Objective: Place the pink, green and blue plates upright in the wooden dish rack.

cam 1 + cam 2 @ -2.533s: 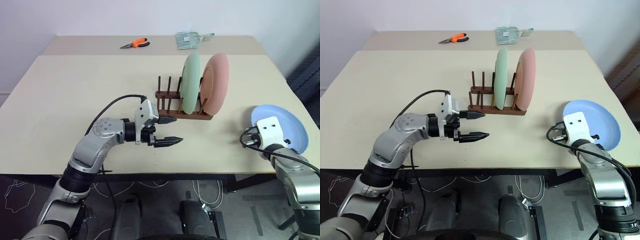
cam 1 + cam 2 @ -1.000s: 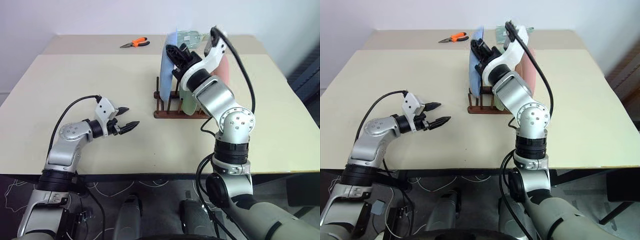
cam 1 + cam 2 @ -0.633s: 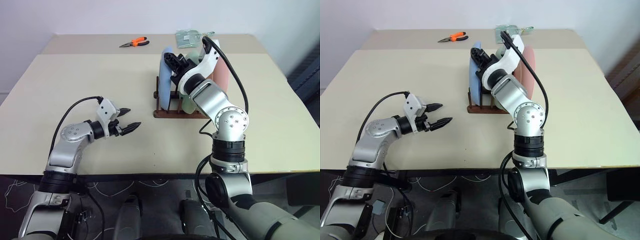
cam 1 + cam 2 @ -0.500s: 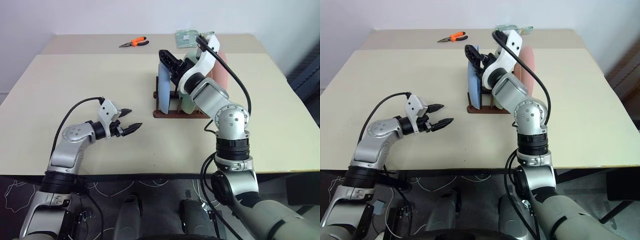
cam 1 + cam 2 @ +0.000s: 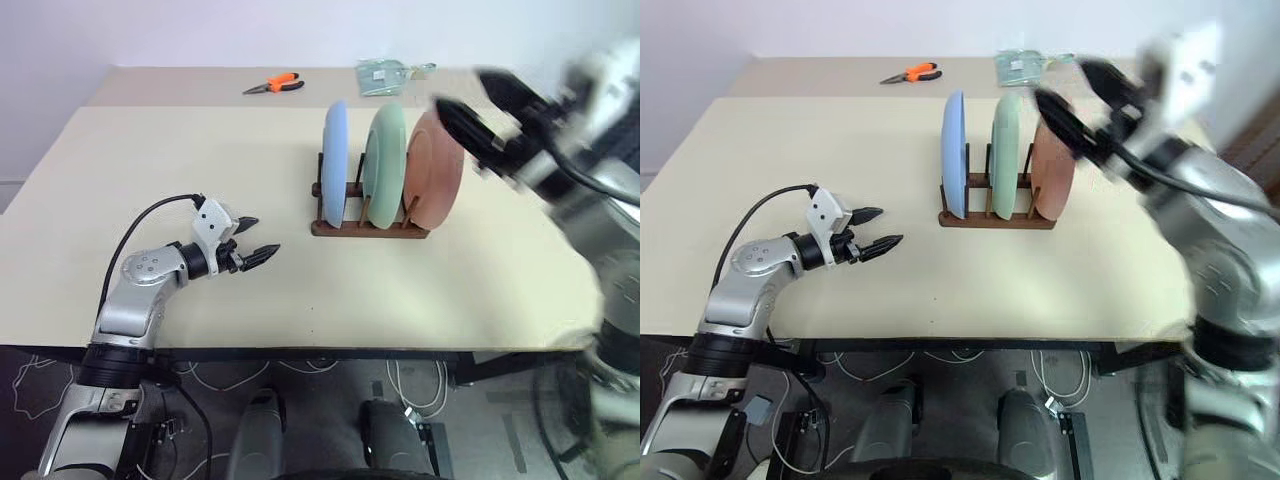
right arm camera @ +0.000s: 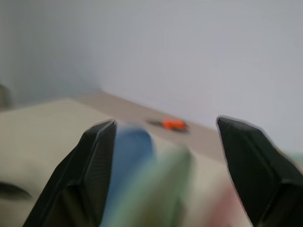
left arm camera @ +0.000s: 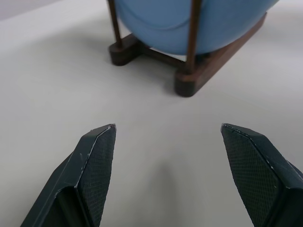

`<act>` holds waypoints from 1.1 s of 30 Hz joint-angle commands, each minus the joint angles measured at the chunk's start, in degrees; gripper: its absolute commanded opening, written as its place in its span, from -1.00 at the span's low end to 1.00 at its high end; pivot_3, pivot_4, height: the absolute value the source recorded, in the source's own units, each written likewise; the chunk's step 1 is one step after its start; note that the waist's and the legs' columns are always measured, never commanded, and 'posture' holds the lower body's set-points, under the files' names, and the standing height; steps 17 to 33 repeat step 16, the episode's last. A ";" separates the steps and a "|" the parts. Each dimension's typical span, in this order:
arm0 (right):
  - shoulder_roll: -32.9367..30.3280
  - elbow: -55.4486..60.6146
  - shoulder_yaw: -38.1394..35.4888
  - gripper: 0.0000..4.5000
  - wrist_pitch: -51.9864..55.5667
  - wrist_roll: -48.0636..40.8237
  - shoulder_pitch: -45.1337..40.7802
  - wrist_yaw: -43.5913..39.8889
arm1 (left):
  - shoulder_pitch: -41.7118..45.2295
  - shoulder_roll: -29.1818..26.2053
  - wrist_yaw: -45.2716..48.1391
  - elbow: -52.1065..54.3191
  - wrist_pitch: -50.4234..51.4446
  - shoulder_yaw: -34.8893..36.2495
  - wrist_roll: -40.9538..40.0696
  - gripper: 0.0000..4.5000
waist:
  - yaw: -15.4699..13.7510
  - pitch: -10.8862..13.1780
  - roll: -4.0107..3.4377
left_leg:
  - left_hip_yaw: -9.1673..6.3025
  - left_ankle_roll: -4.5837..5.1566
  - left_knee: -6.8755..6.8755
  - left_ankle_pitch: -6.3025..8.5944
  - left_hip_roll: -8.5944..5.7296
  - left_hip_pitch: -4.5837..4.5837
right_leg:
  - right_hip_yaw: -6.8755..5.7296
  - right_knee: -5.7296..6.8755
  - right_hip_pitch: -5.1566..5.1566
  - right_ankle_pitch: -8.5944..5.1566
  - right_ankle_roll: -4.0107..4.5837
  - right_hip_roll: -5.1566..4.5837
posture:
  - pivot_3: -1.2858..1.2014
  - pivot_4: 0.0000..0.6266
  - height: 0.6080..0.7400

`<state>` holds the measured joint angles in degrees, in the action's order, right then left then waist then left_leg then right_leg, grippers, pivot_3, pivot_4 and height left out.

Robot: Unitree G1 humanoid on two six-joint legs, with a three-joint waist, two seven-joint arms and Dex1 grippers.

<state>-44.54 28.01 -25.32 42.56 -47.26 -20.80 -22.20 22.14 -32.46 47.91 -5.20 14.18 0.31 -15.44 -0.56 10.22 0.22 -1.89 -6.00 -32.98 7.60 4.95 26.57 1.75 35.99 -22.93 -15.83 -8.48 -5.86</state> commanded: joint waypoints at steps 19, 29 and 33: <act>-1.18 -14.81 4.97 0.52 -20.97 24.45 22.76 -16.09 | -4.12 -1.18 -1.99 1.71 -2.61 2.06 1.98 0.62 | 1.26 -0.01 -0.03 | 0.03 -0.02 -0.10 0.01 -0.02 -0.15 | 0.07 -0.06 0.05 0.10 0.15 -0.01 | 0.03 -0.52 1.00; -1.18 -14.81 4.97 0.52 -20.97 24.45 22.76 -16.09 | -4.12 -1.18 -1.99 1.71 -2.61 2.06 1.98 0.62 | 1.26 -0.01 -0.03 | 0.03 -0.02 -0.10 0.01 -0.02 -0.15 | 0.07 -0.06 0.05 0.10 0.15 -0.01 | 0.03 -0.52 1.00; -1.18 -14.81 4.97 0.52 -20.97 24.45 22.76 -16.09 | -4.12 -1.18 -1.99 1.71 -2.61 2.06 1.98 0.62 | 1.26 -0.01 -0.03 | 0.03 -0.02 -0.10 0.01 -0.02 -0.15 | 0.07 -0.06 0.05 0.10 0.15 -0.01 | 0.03 -0.52 1.00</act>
